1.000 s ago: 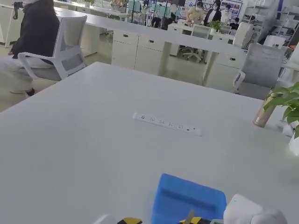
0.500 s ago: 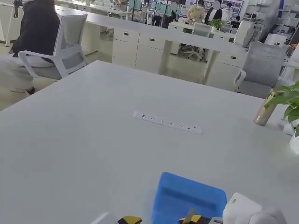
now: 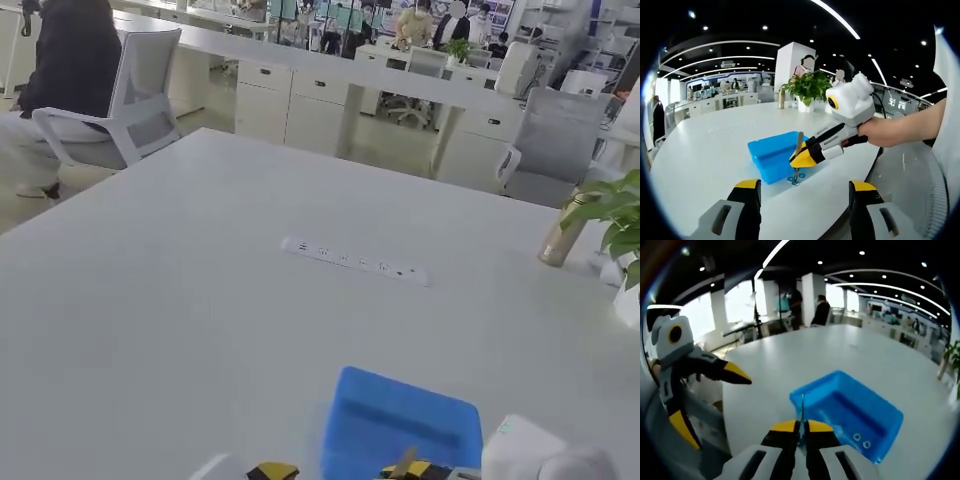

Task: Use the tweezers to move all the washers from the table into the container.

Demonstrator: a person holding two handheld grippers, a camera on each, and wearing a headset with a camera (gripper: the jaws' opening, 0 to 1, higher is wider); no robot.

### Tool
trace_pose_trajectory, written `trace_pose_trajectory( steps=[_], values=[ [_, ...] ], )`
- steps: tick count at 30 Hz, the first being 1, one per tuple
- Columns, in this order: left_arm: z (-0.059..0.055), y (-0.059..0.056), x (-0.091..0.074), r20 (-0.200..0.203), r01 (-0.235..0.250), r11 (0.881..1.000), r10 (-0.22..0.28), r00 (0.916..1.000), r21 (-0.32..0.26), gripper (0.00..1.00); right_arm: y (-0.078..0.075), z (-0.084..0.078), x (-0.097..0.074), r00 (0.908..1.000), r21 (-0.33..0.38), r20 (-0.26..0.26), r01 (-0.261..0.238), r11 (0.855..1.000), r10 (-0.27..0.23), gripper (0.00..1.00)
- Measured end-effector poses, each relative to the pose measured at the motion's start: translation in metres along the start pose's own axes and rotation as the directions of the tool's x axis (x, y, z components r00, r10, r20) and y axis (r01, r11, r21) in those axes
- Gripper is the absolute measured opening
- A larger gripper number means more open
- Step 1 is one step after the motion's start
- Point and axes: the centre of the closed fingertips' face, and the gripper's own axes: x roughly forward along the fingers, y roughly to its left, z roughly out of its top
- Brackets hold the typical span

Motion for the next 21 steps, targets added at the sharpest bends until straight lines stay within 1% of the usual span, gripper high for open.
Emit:
trace_pose_trajectory(
  steps=[2, 4, 5, 8, 15, 21],
  values=[
    [0.0, 0.0, 0.0, -0.001, -0.001, 1.0, 0.001, 1.0, -0.001, 0.72, 0.002, 0.002, -0.002, 0.9999, 0.019, 0.009, -0.006, 1.0, 0.006, 0.02],
    [0.0, 0.001, 0.0, 0.001, -0.003, 1.0, 0.003, 1.0, -0.001, 0.72, 0.006, 0.008, -0.005, 0.9988, 0.064, 0.039, -0.032, 0.997, 0.029, 0.02],
    [0.001, 0.001, 0.0, 0.003, -0.003, 1.0, 0.003, 1.0, -0.002, 0.72, 0.006, 0.011, -0.006, 0.9983, 0.076, 0.05, -0.032, 0.997, 0.028, 0.02],
    [0.001, 0.001, 0.0, 0.004, -0.002, 1.0, 0.002, 1.0, -0.003, 0.72, 0.006, 0.02, -0.014, 0.9975, 0.102, 0.063, -0.038, 0.994, 0.031, 0.02],
    [0.0, 0.001, 0.0, 0.003, -0.001, 1.0, 0.001, 1.0, 0.0, 0.72, -0.007, 0.044, -0.028, 0.9914, 0.106, 0.13, -0.026, 0.994, 0.012, 0.02],
    [0.0, 0.001, 0.0, 0.003, 0.0, 1.0, 0.0, 1.0, 0.001, 0.72, -0.019, 0.059, -0.035, 0.9862, 0.106, 0.165, -0.009, 0.994, -0.008, 0.02]
  ],
)
